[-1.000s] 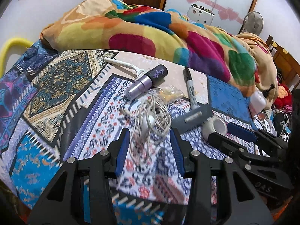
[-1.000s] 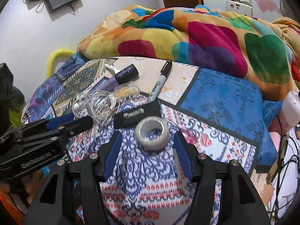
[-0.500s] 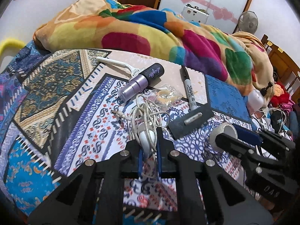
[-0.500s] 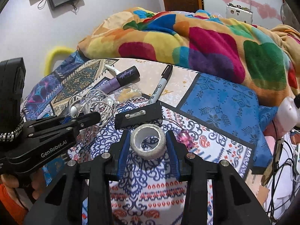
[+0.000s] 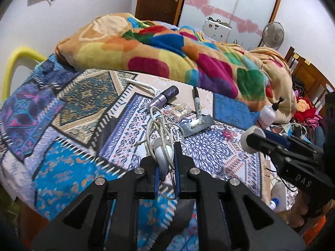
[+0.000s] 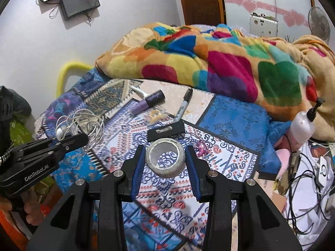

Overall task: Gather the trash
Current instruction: 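Carry the cable and tape roll to the wastebasket and open both tools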

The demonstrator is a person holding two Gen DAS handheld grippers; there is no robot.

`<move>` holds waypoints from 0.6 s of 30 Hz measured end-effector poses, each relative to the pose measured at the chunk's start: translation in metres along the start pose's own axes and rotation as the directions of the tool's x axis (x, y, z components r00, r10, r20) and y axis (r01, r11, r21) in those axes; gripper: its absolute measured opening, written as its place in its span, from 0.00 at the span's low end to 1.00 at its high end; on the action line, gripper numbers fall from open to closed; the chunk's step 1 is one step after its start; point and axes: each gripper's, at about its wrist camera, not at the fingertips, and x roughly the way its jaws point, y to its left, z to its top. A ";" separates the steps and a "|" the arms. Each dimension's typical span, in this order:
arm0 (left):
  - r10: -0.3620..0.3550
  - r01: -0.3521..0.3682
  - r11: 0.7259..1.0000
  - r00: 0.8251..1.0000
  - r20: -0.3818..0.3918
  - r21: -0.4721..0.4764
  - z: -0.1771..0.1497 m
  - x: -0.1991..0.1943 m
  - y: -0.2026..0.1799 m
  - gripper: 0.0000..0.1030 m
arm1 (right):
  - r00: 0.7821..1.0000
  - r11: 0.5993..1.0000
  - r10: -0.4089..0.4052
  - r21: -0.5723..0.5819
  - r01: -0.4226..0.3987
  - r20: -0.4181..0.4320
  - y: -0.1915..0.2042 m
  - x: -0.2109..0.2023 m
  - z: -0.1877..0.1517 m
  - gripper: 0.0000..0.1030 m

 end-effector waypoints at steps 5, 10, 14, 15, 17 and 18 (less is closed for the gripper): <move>0.010 -0.010 1.000 0.999 0.042 -0.006 -0.009 -0.045 -0.001 0.10 | 0.999 1.000 0.007 -0.021 -0.007 0.039 0.016 -0.032 0.000 0.34; 0.021 -0.020 1.000 0.996 0.083 -0.018 -0.019 -0.086 0.002 0.10 | 0.997 0.999 0.025 -0.049 -0.022 0.069 0.039 -0.062 -0.004 0.34; 0.048 -0.045 0.999 0.992 0.119 -0.024 -0.032 -0.123 0.007 0.10 | 0.995 0.996 0.052 -0.074 -0.046 0.083 0.059 -0.081 -0.010 0.34; 0.054 -0.052 0.998 0.990 0.126 -0.025 -0.035 -0.131 0.008 0.10 | 0.995 0.995 0.058 -0.081 -0.051 0.085 0.065 -0.085 -0.012 0.34; 0.071 -0.067 0.997 0.987 0.143 -0.029 -0.044 -0.149 0.013 0.10 | 0.993 0.993 0.071 -0.100 -0.062 0.091 0.079 -0.095 -0.016 0.34; 0.077 -0.073 0.997 0.986 0.150 -0.033 -0.047 -0.156 0.016 0.10 | 0.992 0.991 0.079 -0.111 -0.068 0.095 0.086 -0.099 -0.018 0.34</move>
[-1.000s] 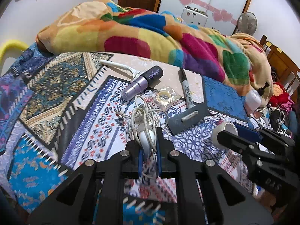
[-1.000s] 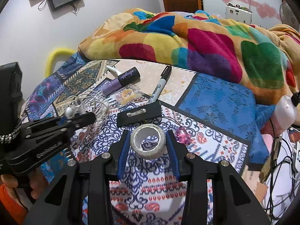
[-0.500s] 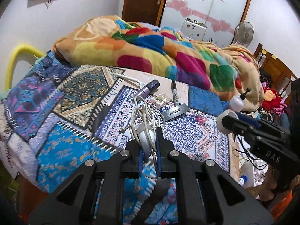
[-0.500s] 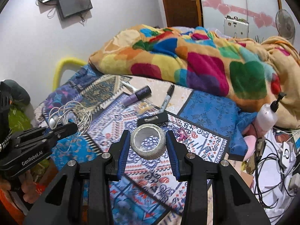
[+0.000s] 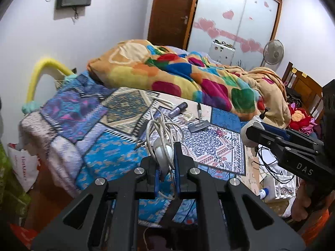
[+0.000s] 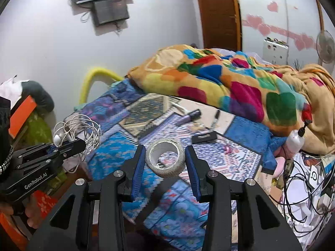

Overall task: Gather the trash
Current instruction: 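Carry the cable and tape roll to the wastebasket and open both tools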

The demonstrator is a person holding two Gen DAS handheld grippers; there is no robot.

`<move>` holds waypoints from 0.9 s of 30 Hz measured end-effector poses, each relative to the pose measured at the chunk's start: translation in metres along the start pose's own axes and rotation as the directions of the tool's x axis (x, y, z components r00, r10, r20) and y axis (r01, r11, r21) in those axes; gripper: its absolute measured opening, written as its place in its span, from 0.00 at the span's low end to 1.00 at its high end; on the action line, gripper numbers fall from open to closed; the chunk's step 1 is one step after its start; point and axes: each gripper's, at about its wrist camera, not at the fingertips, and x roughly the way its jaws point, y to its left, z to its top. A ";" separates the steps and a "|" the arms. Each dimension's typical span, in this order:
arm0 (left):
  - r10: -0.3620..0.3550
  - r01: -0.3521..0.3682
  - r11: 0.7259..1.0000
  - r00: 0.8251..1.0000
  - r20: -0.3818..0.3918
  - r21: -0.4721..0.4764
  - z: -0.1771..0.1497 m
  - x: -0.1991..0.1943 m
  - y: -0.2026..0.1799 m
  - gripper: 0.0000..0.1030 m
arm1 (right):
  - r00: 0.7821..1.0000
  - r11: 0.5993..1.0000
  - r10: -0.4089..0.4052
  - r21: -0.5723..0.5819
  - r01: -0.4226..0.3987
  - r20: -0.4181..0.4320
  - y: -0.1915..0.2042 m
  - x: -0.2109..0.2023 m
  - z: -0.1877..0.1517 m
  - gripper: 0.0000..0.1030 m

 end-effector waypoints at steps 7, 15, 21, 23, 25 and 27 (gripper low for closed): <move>0.059 -0.058 0.998 0.998 0.036 -0.022 -0.027 -0.055 0.030 0.10 | 0.998 0.996 0.063 -0.060 -0.062 0.014 0.051 -0.015 -0.006 0.34; 0.127 -0.124 0.990 0.991 0.043 -0.063 -0.056 -0.096 0.074 0.10 | 0.990 0.982 0.141 -0.124 -0.143 -0.024 0.111 -0.009 -0.019 0.34; 0.180 -0.177 0.976 0.984 0.013 -0.130 -0.084 -0.108 0.121 0.10 | 0.980 0.964 0.187 -0.180 -0.197 -0.073 0.156 0.007 -0.030 0.34; 0.196 -0.194 0.968 0.981 -0.004 -0.159 -0.096 -0.110 0.137 0.10 | 0.976 0.957 0.199 -0.195 -0.213 -0.092 0.170 0.014 -0.033 0.34; 0.210 -0.210 0.960 0.977 -0.020 -0.183 -0.106 -0.111 0.152 0.10 | 0.970 0.949 0.212 -0.214 -0.233 -0.118 0.184 0.024 -0.038 0.34; 0.229 -0.233 0.949 0.972 -0.043 -0.213 -0.119 -0.112 0.170 0.10 | 0.964 0.940 0.223 -0.231 -0.252 -0.144 0.199 0.033 -0.043 0.34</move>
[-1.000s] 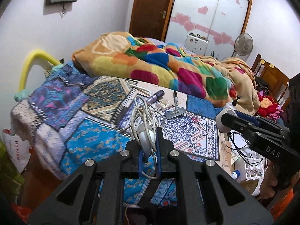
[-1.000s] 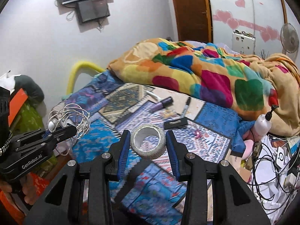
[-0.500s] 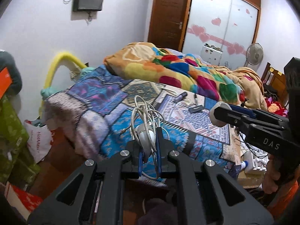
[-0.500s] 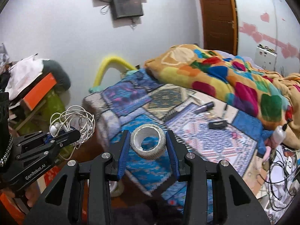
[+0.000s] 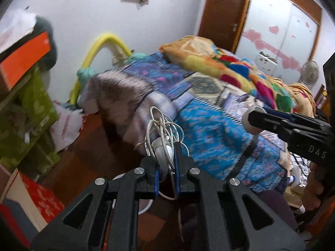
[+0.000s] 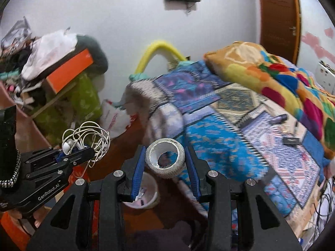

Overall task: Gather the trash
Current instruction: 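Carry the cable and tape roll to the wastebasket and open both tools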

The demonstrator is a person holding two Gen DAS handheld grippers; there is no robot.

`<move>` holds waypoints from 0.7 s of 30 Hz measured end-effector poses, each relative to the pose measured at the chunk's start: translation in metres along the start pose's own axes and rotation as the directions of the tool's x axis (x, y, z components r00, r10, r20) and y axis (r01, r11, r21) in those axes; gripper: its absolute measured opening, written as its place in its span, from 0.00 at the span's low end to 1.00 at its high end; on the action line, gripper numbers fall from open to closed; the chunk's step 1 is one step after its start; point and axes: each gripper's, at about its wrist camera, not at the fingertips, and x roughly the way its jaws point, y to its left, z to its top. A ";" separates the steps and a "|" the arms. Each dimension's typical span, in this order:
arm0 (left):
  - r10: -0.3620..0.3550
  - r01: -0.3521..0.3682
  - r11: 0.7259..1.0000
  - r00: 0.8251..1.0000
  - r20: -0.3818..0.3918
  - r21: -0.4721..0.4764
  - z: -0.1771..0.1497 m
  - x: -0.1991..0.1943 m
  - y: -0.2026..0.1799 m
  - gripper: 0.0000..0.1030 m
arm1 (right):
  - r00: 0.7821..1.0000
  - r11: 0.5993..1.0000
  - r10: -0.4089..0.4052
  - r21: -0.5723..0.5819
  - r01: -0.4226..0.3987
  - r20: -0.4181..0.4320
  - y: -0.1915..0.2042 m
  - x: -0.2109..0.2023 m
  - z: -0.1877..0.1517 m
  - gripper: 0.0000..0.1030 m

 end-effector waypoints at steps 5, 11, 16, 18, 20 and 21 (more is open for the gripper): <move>0.035 -0.040 0.995 0.998 -0.058 -0.090 -0.026 0.013 0.049 0.10 | 0.996 0.998 0.051 -0.043 -0.055 -0.076 0.034 0.035 -0.006 0.34; 0.071 -0.094 0.985 0.986 -0.152 -0.146 -0.059 0.041 0.089 0.10 | 0.978 0.991 0.099 -0.077 -0.114 -0.182 0.069 0.082 -0.018 0.34; 0.076 -0.124 0.974 0.967 -0.244 -0.189 -0.088 0.067 0.114 0.10 | 0.947 0.984 0.143 -0.064 -0.168 -0.287 0.086 0.126 -0.029 0.34; 0.080 -0.138 0.972 0.955 -0.285 -0.191 -0.100 0.081 0.120 0.10 | 0.932 0.981 0.158 -0.052 -0.184 -0.325 0.090 0.141 -0.033 0.34; 0.081 -0.146 0.971 0.946 -0.315 -0.190 -0.107 0.092 0.124 0.10 | 0.917 0.980 0.170 -0.039 -0.197 -0.361 0.093 0.158 -0.035 0.35; 0.076 -0.147 0.970 0.940 -0.333 -0.193 -0.111 0.099 0.126 0.10 | 0.912 0.979 0.171 -0.038 -0.199 -0.373 0.093 0.164 -0.036 0.35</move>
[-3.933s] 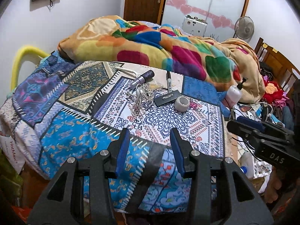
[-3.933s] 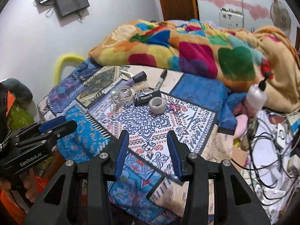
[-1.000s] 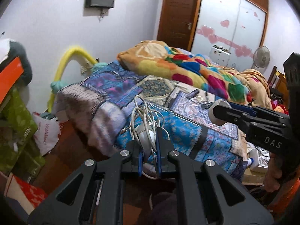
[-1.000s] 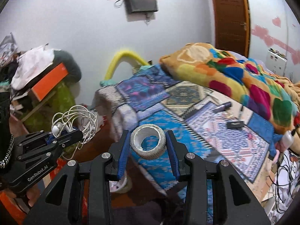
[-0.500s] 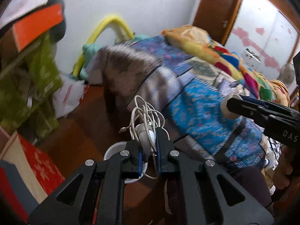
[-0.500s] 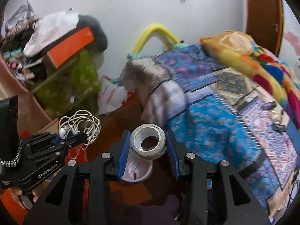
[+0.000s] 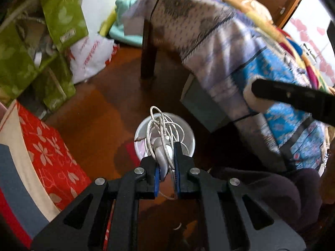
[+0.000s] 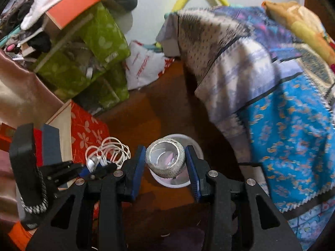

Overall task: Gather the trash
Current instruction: 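Carry the cable and tape roll to the wastebasket and open both tools, then move both open tools back over the bed toward the black clip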

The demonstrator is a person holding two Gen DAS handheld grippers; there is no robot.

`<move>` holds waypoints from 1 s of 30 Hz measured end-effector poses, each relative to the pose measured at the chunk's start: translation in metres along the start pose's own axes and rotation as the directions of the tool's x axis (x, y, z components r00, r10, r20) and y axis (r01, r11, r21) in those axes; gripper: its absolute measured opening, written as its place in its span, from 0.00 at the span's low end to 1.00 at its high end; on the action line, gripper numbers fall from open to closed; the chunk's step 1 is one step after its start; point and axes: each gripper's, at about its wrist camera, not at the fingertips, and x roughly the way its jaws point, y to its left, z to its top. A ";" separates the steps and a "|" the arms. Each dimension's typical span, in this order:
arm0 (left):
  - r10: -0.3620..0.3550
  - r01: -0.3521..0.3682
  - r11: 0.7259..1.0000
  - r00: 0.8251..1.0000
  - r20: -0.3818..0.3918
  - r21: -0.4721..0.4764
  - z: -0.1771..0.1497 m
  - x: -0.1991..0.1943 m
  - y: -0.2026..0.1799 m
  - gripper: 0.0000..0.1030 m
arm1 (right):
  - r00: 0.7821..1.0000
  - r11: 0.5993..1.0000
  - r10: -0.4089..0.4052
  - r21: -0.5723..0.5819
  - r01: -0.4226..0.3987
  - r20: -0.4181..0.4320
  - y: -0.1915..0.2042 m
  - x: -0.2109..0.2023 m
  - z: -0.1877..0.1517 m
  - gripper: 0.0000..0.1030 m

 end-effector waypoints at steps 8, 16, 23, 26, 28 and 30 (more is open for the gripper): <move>-0.039 0.035 0.998 0.994 -0.103 -0.045 0.010 0.048 0.008 0.10 | 0.996 1.000 0.018 -0.016 -0.019 -0.084 -0.003 0.042 0.017 0.35; -0.086 0.073 0.991 0.990 -0.112 -0.109 0.034 0.068 0.009 0.12 | 0.994 1.000 0.023 -0.009 -0.024 -0.106 -0.014 0.052 0.024 0.58; -0.077 0.066 0.991 0.992 -0.097 -0.113 0.046 0.061 0.004 0.31 | 0.997 0.999 -0.016 -0.032 0.013 -0.082 -0.019 0.039 0.022 0.57; -0.043 0.036 0.995 0.996 -0.075 -0.091 0.045 0.048 0.001 0.31 | 0.998 0.999 -0.021 -0.029 0.020 -0.067 -0.020 0.031 0.021 0.58; -0.039 0.033 0.996 0.997 -0.065 -0.086 0.045 0.041 0.000 0.31 | 0.998 0.999 -0.019 -0.027 0.018 -0.055 -0.020 0.023 0.020 0.58; -0.025 0.021 0.997 0.998 -0.051 -0.077 0.045 0.029 -0.002 0.31 | 0.999 0.999 -0.023 -0.027 0.022 -0.040 -0.020 0.014 0.019 0.58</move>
